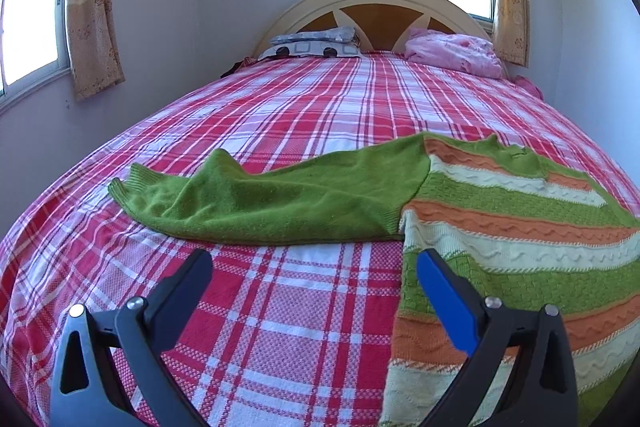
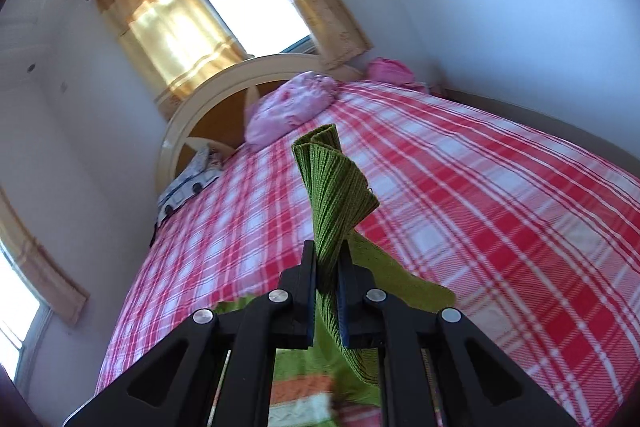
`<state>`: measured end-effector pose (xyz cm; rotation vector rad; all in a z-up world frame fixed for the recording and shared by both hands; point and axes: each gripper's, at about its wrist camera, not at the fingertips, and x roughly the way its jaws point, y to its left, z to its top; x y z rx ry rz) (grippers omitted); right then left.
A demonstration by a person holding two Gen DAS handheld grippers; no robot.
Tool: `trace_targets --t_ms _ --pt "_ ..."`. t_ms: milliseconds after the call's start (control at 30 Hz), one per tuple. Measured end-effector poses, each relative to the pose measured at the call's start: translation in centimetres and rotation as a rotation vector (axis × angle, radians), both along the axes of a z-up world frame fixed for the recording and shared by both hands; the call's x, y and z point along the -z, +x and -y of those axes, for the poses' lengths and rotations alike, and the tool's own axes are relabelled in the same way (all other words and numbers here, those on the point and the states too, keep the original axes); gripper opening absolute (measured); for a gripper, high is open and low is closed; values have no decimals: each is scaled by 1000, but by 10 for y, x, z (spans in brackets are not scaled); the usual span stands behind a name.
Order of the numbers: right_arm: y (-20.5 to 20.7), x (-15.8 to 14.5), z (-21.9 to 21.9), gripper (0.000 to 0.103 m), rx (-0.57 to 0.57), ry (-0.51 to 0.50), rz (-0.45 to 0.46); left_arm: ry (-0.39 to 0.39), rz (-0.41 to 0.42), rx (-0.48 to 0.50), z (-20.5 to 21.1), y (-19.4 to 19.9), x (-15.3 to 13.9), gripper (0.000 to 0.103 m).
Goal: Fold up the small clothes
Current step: 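Lift the held sleeve with the right gripper and lay it across the sweater body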
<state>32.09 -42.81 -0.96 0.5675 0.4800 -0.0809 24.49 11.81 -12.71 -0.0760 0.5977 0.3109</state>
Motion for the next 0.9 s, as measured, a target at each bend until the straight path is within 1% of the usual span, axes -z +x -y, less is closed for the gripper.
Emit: trace_targets --t_ms 267,433,600,767,900 --pt "39 -21 -60 8 -115 -48 19 -24 13 5 -6 -4 1 103" --pt "60 -33 -111 8 -209 -80 41 -42 25 1 -9 -6 2 103" --pt "80 -34 -165 8 -307 -99 53 -65 29 -5 -15 -7 3 103" --pt "95 -16 -216 8 -394 -119 34 -103 25 -11 -21 -7 6 103" --pt "104 15 -262 8 -469 -146 -6 -114 28 -10 -22 -8 6 103"
